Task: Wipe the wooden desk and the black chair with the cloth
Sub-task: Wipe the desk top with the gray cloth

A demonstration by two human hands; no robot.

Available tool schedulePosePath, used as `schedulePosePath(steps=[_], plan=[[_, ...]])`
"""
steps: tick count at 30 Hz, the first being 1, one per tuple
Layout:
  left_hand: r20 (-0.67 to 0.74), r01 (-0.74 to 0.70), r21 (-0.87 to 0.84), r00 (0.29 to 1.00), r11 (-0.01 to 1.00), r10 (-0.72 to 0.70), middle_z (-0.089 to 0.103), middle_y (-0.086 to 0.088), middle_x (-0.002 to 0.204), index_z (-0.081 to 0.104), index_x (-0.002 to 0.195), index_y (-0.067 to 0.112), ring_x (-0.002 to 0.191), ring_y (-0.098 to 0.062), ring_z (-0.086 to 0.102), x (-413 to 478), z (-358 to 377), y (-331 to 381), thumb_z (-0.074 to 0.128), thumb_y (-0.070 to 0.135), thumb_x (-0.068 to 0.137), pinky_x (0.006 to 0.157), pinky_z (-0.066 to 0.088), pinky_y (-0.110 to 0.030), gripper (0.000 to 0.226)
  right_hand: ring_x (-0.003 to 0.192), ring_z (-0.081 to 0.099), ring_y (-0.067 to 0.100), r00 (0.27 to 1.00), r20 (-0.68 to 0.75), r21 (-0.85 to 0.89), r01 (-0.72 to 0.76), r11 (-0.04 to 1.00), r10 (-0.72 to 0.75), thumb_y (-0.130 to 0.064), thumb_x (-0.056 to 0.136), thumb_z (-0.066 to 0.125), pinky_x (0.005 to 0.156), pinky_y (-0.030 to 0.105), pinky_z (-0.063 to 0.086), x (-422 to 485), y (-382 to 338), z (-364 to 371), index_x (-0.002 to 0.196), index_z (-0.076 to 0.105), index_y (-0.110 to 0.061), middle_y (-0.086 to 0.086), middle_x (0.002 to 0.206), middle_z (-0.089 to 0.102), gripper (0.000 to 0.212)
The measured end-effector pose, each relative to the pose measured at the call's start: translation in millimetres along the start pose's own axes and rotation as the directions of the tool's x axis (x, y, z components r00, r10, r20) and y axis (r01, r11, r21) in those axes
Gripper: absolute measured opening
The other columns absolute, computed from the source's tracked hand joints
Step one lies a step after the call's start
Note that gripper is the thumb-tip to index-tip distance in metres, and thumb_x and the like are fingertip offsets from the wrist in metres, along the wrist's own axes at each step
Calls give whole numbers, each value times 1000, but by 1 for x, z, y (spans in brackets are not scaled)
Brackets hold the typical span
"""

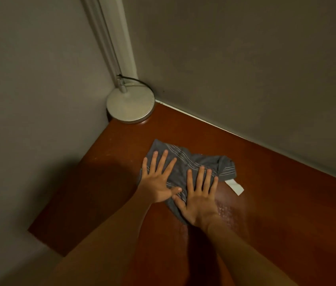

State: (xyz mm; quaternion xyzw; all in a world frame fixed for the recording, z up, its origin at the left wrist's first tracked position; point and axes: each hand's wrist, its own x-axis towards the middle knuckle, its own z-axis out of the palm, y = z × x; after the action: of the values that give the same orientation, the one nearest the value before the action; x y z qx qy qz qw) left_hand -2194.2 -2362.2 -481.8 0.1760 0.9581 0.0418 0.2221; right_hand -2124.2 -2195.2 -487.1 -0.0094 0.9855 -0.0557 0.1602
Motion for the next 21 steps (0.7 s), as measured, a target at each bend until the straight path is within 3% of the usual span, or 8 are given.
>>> schedulePosePath(steps=[2, 5, 8, 11, 13, 17, 21], plan=[[-38, 27, -20, 999, 999, -28, -34, 1, 161, -23, 152, 39, 145, -26, -37, -28, 14, -6, 34, 88, 81, 113, -27, -55, 104, 149, 5, 51, 999, 14, 5, 38, 999, -38, -75, 94, 18, 114, 70, 13, -19, -12, 6, 155, 26, -7, 31, 161, 11, 92], [-5, 102, -70, 995, 992, -102, -3, -8, 168, 3, 160, 32, 153, -31, -9, -69, 31, -12, 32, 91, 77, 115, -12, -58, 106, 149, 7, 51, 994, 49, 0, 100, 995, -100, -75, 93, 21, 113, 71, 15, -44, -26, 14, 155, 27, -7, 31, 161, 11, 92], [-2, 132, -74, 991, 988, -133, 5, -10, 168, 12, 160, 30, 153, -34, -2, -87, 42, -14, 26, 92, 79, 115, -5, -60, 104, 149, 6, 50, 989, 78, -4, 129, 992, -128, -77, 92, 24, 113, 70, 15, -56, -31, 19, 156, 25, -9, 30, 162, 9, 93], [-9, 148, -65, 989, 987, -149, 0, -9, 168, 8, 160, 31, 152, -33, -13, -89, 40, -14, 29, 92, 78, 115, -10, -59, 104, 150, 3, 49, 986, 76, -22, 150, 988, -148, -80, 90, 26, 113, 69, 11, -52, -29, 18, 157, 23, -10, 28, 163, 6, 97], [-28, 125, -60, 992, 990, -127, -17, -6, 166, -7, 158, 36, 148, -28, -29, -84, 38, -14, 32, 90, 79, 113, -24, -56, 103, 150, -1, 49, 983, 73, -39, 173, 984, -170, -82, 89, 26, 115, 68, 7, -44, -25, 16, 158, 18, -11, 27, 163, 3, 99], [-49, 222, -116, 972, 968, -229, -8, -5, 168, 0, 159, 36, 151, -28, -17, -66, 28, -9, 22, 87, 84, 114, -20, -55, 93, 150, -10, 45, 978, 110, -71, 186, 980, -178, -82, 91, 15, 117, 65, 1, -13, -19, 8, 159, 10, -14, 23, 164, -6, 96], [-42, 264, -109, 962, 958, -270, -44, 2, 155, -27, 150, 40, 139, -29, -44, -25, 13, -8, 23, 82, 88, 111, -28, -57, 90, 140, -40, 39, 979, 133, -106, 169, 980, -154, -78, 84, -8, 115, 61, -20, 22, -17, -9, 153, -25, -19, 18, 154, -40, 92]])
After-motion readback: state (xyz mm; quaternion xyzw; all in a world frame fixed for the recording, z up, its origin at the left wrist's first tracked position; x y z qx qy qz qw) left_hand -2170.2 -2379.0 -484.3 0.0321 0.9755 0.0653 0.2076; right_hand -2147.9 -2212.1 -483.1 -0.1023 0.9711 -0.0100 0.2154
